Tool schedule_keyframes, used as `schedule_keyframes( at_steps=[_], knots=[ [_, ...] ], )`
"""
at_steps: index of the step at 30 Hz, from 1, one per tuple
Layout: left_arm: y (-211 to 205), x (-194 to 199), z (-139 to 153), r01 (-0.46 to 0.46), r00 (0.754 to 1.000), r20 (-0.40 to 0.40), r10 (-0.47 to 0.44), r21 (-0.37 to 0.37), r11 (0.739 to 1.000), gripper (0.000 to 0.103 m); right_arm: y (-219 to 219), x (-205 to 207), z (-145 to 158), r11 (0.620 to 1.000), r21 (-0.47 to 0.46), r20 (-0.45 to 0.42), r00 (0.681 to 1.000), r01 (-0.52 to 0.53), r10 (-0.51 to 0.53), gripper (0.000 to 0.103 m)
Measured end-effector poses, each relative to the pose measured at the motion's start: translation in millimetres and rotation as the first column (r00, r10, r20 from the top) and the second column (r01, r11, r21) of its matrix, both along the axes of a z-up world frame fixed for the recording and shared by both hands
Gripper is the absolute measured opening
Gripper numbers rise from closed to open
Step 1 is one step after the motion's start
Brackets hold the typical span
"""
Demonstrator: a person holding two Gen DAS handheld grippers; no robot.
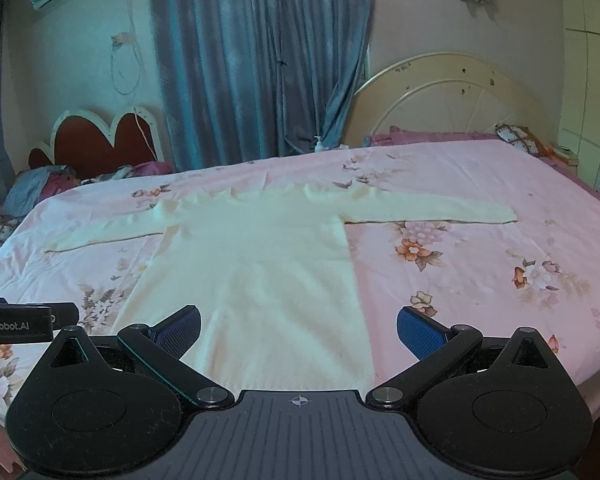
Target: Fold small clothes
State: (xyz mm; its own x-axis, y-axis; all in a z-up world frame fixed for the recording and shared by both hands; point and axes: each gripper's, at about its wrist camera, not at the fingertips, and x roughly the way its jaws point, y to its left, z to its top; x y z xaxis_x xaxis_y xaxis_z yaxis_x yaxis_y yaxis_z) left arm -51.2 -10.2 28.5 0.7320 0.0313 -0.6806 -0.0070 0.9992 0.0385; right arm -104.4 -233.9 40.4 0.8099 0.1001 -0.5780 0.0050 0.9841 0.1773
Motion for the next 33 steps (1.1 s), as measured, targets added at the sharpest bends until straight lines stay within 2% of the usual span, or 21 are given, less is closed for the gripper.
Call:
schedule_keyframes(
  at_steps=[10,24,33],
  knots=[
    [5.5,47.0,-11.8,-0.007,1.0,-0.03,0.007,0.004,1.0,0.103,-2.7,45.1,-17.3,0.999,0.013,-0.034,0.999,0.029,-0.029,0.103],
    [15.1,138.5,-29.4,0.028,0.998,-0.055,-0.028,-0.004,1.0,0.103,-6.8,126.1,-31.9,0.993,0.005,-0.057,0.991,0.119,-0.118,0.103],
    [12.5,188.2,-49.3,0.031,0.997,-0.066,-0.033,-0.035,0.999,0.103,-39.9,172.4,-51.1,0.983,-0.012,-0.074,0.98,0.184,-0.185,0.103]
  ],
)
